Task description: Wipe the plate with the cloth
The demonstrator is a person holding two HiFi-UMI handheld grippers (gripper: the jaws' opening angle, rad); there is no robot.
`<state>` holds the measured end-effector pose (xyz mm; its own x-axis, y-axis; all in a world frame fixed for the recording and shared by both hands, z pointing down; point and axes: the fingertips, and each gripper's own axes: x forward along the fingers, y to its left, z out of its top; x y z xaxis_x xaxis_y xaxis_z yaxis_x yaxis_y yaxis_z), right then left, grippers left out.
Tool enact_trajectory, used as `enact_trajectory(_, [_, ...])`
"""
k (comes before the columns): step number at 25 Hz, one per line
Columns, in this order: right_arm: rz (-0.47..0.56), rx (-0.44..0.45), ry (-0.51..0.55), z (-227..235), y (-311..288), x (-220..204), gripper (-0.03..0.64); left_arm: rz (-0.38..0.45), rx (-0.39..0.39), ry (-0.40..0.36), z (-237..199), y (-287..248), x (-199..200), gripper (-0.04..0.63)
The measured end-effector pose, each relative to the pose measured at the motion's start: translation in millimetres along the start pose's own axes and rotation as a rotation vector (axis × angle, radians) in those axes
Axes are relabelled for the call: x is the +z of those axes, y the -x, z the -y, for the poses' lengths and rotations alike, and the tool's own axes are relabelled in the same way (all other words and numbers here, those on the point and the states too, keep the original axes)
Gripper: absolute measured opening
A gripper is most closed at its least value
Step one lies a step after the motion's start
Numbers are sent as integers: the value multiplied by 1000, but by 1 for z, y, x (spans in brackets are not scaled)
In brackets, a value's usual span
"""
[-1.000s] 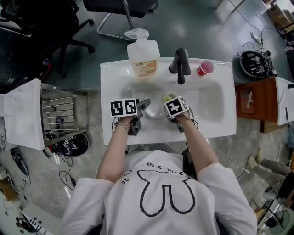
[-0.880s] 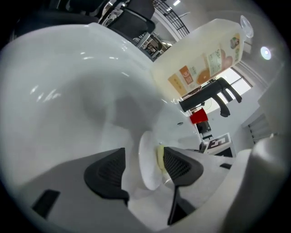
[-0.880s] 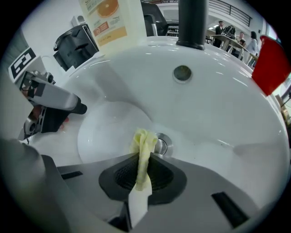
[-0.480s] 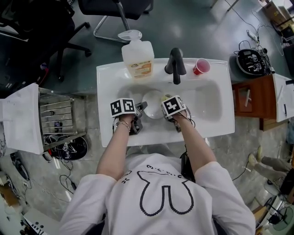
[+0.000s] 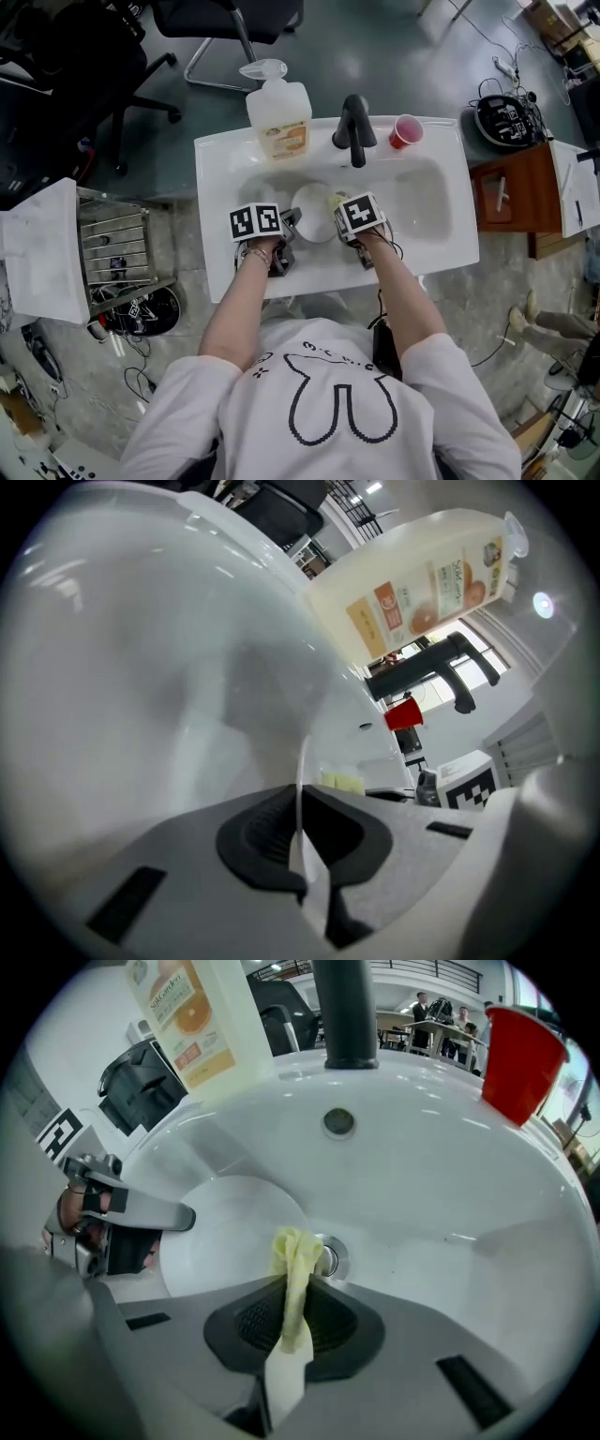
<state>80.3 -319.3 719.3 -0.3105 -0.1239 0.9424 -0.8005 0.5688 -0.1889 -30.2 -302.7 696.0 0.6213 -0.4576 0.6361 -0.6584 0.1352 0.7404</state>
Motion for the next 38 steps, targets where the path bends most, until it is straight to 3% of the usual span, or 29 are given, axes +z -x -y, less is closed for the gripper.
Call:
enact_trajectory(7, [96,-44,35,-9,33,-2,51,-2,-22,-89,14,15,-4,18])
enact_trajectory(13, [210,-79,-18,-15,72,0,51,24,-67,-147,32,38,2,18])
enact_trajectory(27, [502,-173,-69,-65,174,14,51,140,-176,-277,67,123,15,18])
enact_trajectory(33, [675,-205,-44,-99,228,30,51,196,-222,-353,83,165,19,18])
enact_trajectory(38, [819,-172,35,-135,270,48,51,218,-264,-400,103,191,18,18])
